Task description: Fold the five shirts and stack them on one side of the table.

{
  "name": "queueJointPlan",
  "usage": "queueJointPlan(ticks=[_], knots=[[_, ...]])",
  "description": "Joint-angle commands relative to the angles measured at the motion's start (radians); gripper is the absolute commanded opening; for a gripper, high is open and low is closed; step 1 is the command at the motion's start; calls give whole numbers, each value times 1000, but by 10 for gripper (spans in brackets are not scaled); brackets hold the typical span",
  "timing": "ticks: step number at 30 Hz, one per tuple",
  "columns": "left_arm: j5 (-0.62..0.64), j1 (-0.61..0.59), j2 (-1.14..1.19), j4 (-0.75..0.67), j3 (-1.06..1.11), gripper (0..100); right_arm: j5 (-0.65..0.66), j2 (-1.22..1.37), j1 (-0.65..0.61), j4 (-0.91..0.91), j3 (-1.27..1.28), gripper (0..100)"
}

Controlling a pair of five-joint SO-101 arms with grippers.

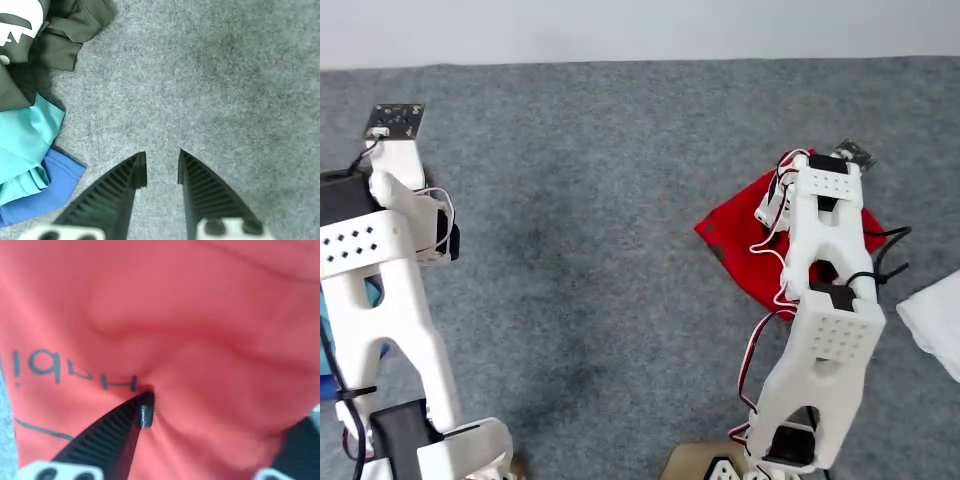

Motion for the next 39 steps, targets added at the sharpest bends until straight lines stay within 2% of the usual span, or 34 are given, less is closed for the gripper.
queueJointPlan(ticks=[1, 9, 13, 15, 18, 24, 28, 39], knots=[[-5, 9, -31, 2, -5, 107, 41, 24, 12, -28, -20, 258], [-5, 9, -31, 6, -5, 107, 83, 21, 19, -15, -20, 147], [-5, 9, -31, 6, -5, 107, 146, -18, 30, 15, -20, 31], [-5, 9, -31, 6, -5, 107, 187, -56, 38, 45, -18, 43], [-5, 9, -31, 6, -5, 107, 236, -130, 54, 70, -18, 9], [-5, 9, -31, 6, -5, 107, 253, -269, 99, 125, -18, 9], [-5, 9, -31, 5, -5, 107, 321, -364, 139, 153, -18, 9], [-5, 9, -31, 6, -5, 107, 514, -544, 354, 116, -18, 9]])
